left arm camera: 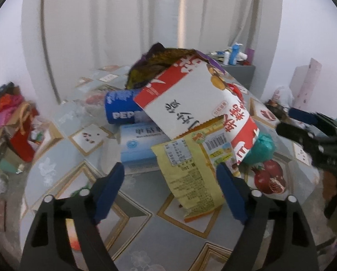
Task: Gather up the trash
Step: 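Grasp the white-and-red chestnut bag with the right gripper while the left gripper grasps the yellow chip bag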
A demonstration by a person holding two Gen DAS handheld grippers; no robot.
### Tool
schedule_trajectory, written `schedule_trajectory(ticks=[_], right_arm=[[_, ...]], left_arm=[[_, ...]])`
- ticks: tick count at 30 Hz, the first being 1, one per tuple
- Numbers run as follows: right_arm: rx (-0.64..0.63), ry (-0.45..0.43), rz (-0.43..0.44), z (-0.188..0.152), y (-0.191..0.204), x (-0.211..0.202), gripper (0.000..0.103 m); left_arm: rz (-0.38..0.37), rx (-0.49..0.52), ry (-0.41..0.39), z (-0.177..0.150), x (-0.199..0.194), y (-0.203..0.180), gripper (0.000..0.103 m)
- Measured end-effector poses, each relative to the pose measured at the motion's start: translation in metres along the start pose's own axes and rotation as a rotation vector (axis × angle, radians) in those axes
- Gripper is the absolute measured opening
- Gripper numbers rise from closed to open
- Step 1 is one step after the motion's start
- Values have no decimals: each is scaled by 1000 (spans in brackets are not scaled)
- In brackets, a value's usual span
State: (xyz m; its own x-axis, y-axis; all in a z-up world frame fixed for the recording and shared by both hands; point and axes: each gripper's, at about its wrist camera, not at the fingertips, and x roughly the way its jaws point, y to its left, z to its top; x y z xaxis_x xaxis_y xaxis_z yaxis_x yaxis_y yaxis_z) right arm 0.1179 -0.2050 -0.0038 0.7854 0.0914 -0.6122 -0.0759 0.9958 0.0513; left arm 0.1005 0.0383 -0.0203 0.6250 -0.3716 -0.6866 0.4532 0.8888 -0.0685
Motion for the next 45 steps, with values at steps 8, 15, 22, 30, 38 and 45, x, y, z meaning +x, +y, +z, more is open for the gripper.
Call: schedule_trajectory(ticks=[8, 15, 22, 30, 38, 45], right_arm=[[-67, 15, 190, 28, -3, 24, 77], [-78, 70, 309, 48, -16, 57, 77], [-98, 109, 394, 54, -20, 82, 69], [-64, 119, 415, 52, -28, 89, 47], [-99, 80, 382, 50, -22, 75, 34], [-51, 80, 372, 48, -25, 74, 25]], left_arm=[[-153, -4, 51, 1, 20, 13, 74], [-219, 40, 76, 5, 41, 14, 69], [-241, 57, 103, 7, 61, 19, 46], [-259, 20, 69, 7, 53, 20, 28], [-249, 15, 27, 5, 31, 23, 20], [-226, -65, -40, 13, 8, 30, 8]])
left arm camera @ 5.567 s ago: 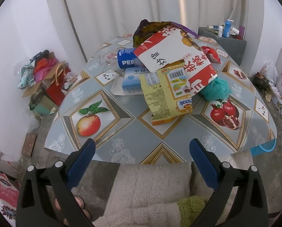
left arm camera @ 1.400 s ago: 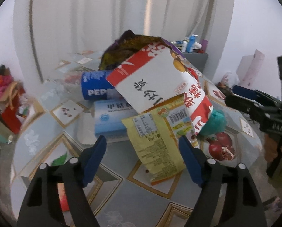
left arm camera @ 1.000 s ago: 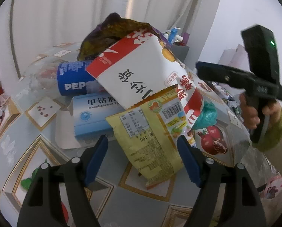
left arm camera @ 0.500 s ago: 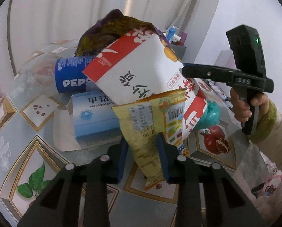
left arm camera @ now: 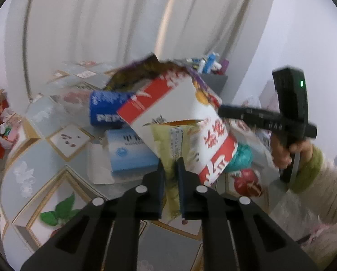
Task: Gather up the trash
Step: 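Grasp the white-and-red chestnut bag with the right gripper while the left gripper grasps the yellow chip bag, then lift the chestnut bag with the right gripper while the left gripper lifts the yellow chip bag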
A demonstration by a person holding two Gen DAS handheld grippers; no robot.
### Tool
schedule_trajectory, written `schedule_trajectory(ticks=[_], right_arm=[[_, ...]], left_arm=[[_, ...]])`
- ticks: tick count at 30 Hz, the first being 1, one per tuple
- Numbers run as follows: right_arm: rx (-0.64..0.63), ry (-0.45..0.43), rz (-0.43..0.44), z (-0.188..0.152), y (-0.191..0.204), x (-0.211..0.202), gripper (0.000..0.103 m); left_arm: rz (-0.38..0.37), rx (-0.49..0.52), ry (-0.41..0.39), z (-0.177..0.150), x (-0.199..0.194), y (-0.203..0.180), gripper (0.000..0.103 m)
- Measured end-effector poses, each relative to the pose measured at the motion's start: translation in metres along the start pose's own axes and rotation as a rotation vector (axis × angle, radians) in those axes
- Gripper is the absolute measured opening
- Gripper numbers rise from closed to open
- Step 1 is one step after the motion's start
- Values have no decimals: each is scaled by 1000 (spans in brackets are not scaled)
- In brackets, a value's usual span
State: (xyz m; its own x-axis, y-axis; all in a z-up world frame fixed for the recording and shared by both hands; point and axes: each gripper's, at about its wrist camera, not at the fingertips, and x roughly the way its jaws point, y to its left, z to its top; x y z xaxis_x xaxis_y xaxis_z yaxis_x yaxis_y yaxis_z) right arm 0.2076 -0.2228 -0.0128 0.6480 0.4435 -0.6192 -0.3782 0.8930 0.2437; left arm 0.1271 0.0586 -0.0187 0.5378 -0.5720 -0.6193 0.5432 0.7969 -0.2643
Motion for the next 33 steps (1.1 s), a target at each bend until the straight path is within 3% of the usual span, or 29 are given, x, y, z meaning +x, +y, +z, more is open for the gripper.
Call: schedule_trajectory(ticks=[2, 5, 7, 12, 21, 25, 33], right_arm=[[2, -1, -6, -1, 2, -1, 29], [1, -2, -12, -2, 4, -1, 45], [1, -1, -6, -1, 4, -1, 49], [13, 11, -15, 5, 0, 5, 74], [52, 83, 21, 13, -4, 29, 77], [41, 92, 23, 13, 1, 33, 76], [44, 92, 4, 12, 0, 33, 65]], left_arm=[[13, -20, -21, 6, -8, 3, 5], [71, -35, -48, 15, -16, 8, 3], [113, -56, -59, 21, -20, 13, 3], [221, -119, -38, 31, -6, 29, 3], [329, -116, -41, 49, 7, 25, 3], [334, -111, -39, 52, 8, 23, 3], [329, -119, -36, 52, 10, 21, 3]])
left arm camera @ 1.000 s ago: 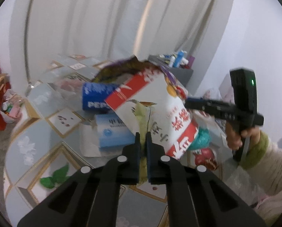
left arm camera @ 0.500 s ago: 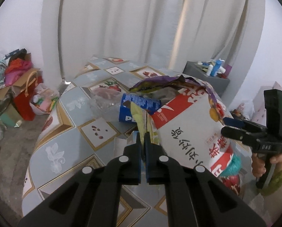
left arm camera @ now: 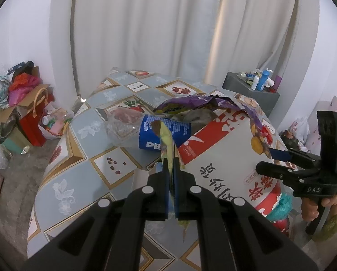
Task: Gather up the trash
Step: 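Lift the chestnut bag with the right gripper while the left gripper lifts the yellow chip bag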
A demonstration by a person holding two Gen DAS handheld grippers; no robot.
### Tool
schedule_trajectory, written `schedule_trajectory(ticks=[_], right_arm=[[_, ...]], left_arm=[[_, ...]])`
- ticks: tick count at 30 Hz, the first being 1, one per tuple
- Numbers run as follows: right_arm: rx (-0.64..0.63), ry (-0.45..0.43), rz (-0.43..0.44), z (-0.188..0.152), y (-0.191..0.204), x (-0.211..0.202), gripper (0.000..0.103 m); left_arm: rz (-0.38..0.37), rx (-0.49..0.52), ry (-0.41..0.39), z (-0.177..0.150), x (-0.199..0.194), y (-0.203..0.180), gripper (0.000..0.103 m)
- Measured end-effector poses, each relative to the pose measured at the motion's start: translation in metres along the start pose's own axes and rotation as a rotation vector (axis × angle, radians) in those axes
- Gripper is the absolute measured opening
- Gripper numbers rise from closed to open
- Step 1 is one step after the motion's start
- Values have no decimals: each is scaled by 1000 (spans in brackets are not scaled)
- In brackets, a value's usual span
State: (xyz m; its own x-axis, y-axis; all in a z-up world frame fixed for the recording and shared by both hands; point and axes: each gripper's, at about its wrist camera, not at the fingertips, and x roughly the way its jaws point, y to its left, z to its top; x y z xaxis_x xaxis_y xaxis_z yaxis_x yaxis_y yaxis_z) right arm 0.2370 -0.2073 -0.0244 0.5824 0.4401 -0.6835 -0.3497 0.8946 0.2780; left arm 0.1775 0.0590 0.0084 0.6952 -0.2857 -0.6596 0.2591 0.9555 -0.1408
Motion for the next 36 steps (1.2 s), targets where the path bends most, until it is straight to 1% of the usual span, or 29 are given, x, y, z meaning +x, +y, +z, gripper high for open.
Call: schedule_trajectory(ticks=[12, 18, 25, 30, 36], right_arm=[[-15, -6, -8, -1, -1, 2, 64], [-58, -3, -50, -4, 6, 4, 54], [-85, -26, -100, -3, 11, 0, 49], [-96, -48, -167, -3, 18, -9, 43], [-113, -85, -278, -12, 40, -17, 38]], left_arm=[[10, 21, -4, 3, 8, -6, 3], [13, 25, -12, 3, 9, -6, 2], [9, 31, -23, 4, 9, -7, 2], [3, 35, -34, 4, 8, -8, 2], [6, 38, -38, 3, 9, -8, 2]])
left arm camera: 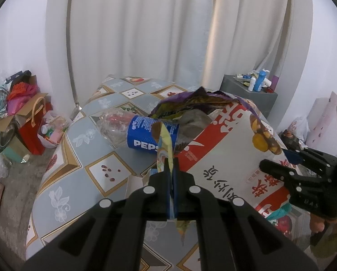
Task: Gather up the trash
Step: 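Lift the chestnut bag with the right gripper while the left gripper lifts the yellow chip bag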
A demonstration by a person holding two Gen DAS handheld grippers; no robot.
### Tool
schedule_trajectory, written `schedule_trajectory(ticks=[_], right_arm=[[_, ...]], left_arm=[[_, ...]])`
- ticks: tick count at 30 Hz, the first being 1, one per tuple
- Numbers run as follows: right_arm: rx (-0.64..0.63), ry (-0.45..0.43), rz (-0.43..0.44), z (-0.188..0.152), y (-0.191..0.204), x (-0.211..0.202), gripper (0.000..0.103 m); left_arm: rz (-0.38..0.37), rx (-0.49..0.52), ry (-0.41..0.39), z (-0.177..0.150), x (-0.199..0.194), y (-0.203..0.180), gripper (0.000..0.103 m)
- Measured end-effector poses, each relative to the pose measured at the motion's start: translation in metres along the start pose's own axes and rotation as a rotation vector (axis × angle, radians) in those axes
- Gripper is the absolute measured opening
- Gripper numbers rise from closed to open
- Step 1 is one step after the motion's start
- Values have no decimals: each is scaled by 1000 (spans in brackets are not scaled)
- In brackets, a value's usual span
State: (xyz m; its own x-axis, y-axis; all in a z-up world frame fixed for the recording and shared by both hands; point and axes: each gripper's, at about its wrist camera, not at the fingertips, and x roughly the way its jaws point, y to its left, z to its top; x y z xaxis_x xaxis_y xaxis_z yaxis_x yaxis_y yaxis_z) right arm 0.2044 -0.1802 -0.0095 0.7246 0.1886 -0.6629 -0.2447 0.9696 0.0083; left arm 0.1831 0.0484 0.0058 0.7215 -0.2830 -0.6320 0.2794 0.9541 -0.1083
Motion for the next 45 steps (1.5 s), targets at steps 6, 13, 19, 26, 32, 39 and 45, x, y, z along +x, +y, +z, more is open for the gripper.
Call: schedule_trajectory(ticks=[6, 13, 19, 26, 32, 39, 45], right_arm=[[54, -39, -65, -4, 3, -12, 35], [69, -73, -94, -7, 11, -27, 33], [78, -109, -98, -5, 16, -44, 32], [133, -157, -78, -4, 13, -74, 32], [225, -196, -33, -4, 1, -94, 32], [338, -272, 52, 9, -24, -126, 32], [451, -304, 152, 26, -51, -146, 32]], left_arm=[[11, 9, -7, -1, -3, -4, 2], [21, 30, -27, -2, -11, -10, 1], [22, 44, -53, -2, -26, -16, 1], [16, 61, -99, -4, -52, -20, 1], [2, 60, -128, -3, -71, -20, 1], [-33, 77, -183, 7, -101, -25, 1], [-79, 96, -223, 22, -119, -34, 1]])
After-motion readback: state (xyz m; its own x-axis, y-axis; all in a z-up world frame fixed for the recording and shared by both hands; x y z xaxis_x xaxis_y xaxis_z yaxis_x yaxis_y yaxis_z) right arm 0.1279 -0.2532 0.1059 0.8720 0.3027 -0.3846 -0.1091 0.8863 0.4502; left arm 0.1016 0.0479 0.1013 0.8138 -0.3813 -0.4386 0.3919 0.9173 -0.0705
